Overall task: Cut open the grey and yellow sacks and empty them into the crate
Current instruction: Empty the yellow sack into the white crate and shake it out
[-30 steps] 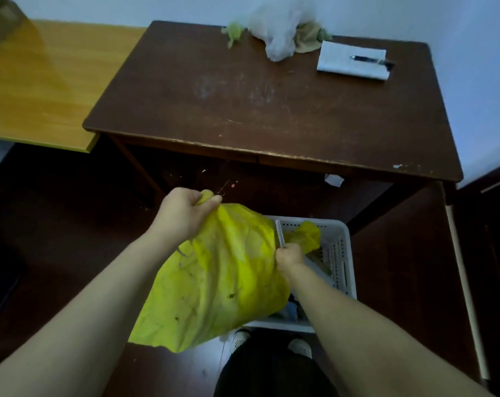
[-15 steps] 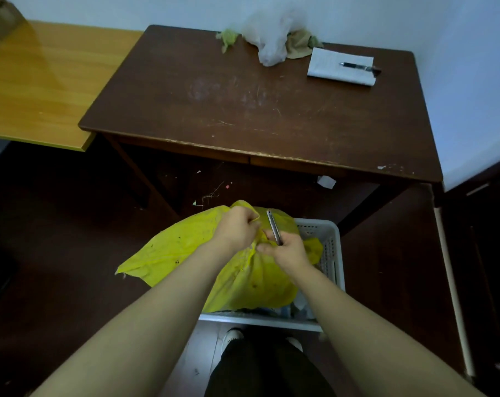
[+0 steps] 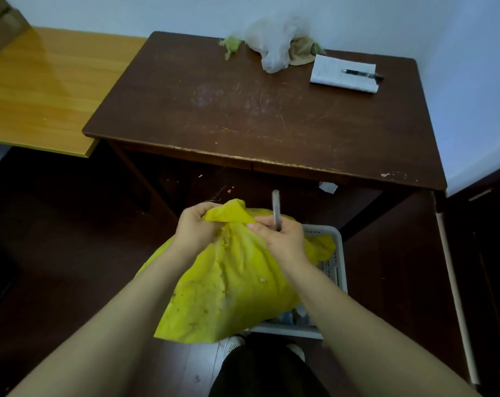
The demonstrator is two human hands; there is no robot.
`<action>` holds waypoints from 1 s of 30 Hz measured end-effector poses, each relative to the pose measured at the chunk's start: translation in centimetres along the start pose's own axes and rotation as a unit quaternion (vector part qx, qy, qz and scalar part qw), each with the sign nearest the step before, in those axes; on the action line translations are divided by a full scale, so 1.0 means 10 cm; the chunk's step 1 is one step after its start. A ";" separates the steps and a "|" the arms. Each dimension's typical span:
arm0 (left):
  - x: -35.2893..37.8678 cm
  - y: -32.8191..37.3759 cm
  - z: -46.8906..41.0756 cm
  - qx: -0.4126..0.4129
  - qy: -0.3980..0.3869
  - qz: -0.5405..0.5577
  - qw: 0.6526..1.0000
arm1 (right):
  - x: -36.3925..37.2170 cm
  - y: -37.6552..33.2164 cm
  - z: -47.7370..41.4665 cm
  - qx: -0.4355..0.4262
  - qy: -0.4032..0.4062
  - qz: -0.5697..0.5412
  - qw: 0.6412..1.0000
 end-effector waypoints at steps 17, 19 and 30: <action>-0.28 0.06 0.01 -0.087 0.100 0.152 0.980 | 0.50 -0.30 0.10 -0.025 -0.039 -0.032 0.998; -0.26 0.02 0.04 -0.098 0.111 0.129 0.980 | 0.48 -0.21 0.08 -0.001 -0.069 -0.014 0.998; -0.40 0.02 0.05 -0.121 0.111 0.161 0.973 | -0.16 1.06 -0.23 0.094 -0.096 0.340 0.931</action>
Point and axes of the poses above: each hand's wrist, its own z-axis away from the middle knuckle, its own x-axis out of the palm, y = z × x, the point moved 8 cm from there along -z, towards the middle knuckle, and after that the axes turned 9 degrees about z, right-handed, at the moved point
